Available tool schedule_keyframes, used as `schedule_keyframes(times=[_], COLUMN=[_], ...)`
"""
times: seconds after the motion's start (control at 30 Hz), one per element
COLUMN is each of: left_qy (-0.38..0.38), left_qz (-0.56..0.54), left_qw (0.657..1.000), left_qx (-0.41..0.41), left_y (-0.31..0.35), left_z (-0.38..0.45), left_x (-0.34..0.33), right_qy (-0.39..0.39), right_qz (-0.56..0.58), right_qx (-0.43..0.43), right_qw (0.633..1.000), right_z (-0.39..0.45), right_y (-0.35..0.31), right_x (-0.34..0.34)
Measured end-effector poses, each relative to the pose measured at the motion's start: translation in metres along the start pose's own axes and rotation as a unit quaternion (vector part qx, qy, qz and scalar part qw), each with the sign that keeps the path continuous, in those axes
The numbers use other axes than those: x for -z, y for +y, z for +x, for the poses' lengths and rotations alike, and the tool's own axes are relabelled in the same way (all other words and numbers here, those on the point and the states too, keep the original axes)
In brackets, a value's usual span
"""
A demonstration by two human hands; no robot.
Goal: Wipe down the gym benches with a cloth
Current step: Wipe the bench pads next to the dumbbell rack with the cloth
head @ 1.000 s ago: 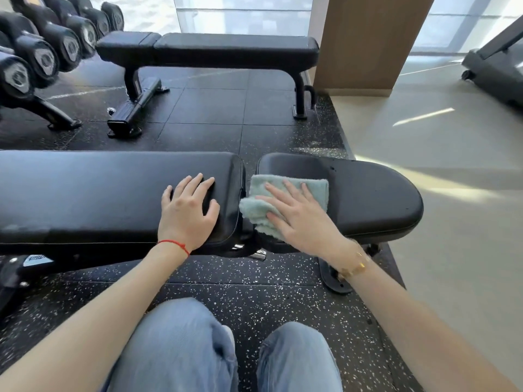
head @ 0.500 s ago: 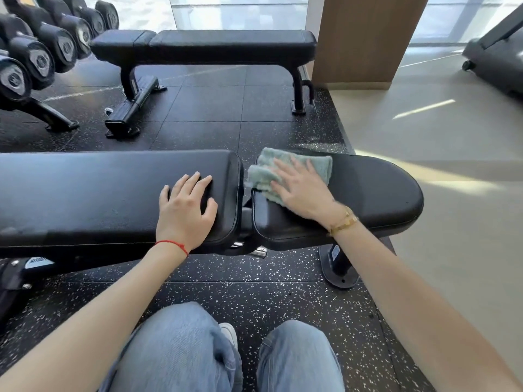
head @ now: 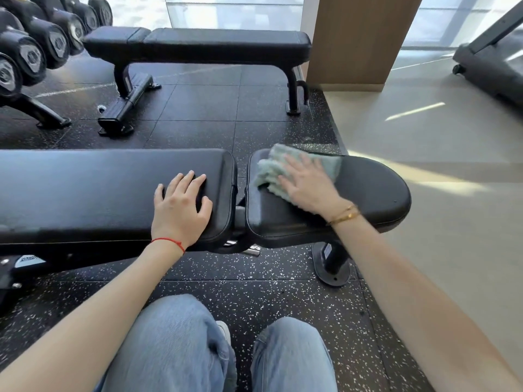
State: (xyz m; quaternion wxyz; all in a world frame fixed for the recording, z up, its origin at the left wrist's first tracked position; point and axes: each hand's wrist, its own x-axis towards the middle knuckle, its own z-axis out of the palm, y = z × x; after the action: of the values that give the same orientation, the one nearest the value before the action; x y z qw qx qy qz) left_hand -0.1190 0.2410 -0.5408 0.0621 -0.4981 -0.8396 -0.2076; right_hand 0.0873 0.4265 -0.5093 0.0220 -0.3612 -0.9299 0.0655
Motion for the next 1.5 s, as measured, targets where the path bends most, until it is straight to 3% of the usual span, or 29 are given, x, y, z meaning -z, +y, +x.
schedule_keyframes(times=[0.1,0.2,0.33,0.5,0.63,0.73,0.83,0.97,1.13,1.23,1.4,1.5], left_qy=[-0.005,-0.012,-0.013,-0.012,-0.014,-0.015,-0.025,-0.033,-0.018,-0.012,-0.01,-0.012], left_qz=[-0.002,0.001,0.0,0.002,0.001,0.005,0.01,0.002,0.008,0.007,0.007,0.01], left_qw=[1.0,1.0,1.0,1.0,1.0,1.0,1.0,0.999,1.0,1.0,1.0,1.0], left_qx=[0.0,-0.005,-0.007,-0.003,0.0,-0.004,-0.007,-0.001,-0.003,-0.002,-0.006,-0.002], left_y=[-0.001,-0.004,-0.004,-0.001,-0.001,0.0,0.001,0.002,0.004,0.005,0.003,0.003], left_z=[0.0,0.0,-0.001,0.0,0.0,-0.001,0.001,0.001,-0.001,-0.001,-0.001,0.0], left_x=[0.001,0.002,0.001,0.0,0.002,0.003,0.006,0.004,0.001,0.002,0.0,-0.001], right_qy=[0.006,0.031,0.063,0.01,-0.01,-0.01,0.032,0.086,0.018,-0.006,0.029,0.03], right_qz=[0.0,0.02,0.033,0.016,0.01,0.023,0.032,0.035,0.022,0.01,0.029,0.063], right_qx=[0.083,0.087,-0.017,-0.184,-0.086,0.0,0.015,-0.114,-0.229,-0.185,0.028,0.057], right_qw=[0.997,0.996,0.997,0.983,0.996,1.0,0.999,0.989,0.973,0.983,0.999,0.996], right_z=[-0.035,-0.076,-0.099,-0.029,0.005,-0.028,-0.079,-0.117,-0.057,-0.028,-0.082,-0.103], right_y=[-0.044,-0.039,0.019,0.077,0.025,-0.008,0.002,0.074,0.133,0.11,0.035,0.034], right_x=[-0.011,-0.015,-0.013,0.006,0.004,-0.007,-0.01,-0.011,0.008,0.014,-0.006,-0.007])
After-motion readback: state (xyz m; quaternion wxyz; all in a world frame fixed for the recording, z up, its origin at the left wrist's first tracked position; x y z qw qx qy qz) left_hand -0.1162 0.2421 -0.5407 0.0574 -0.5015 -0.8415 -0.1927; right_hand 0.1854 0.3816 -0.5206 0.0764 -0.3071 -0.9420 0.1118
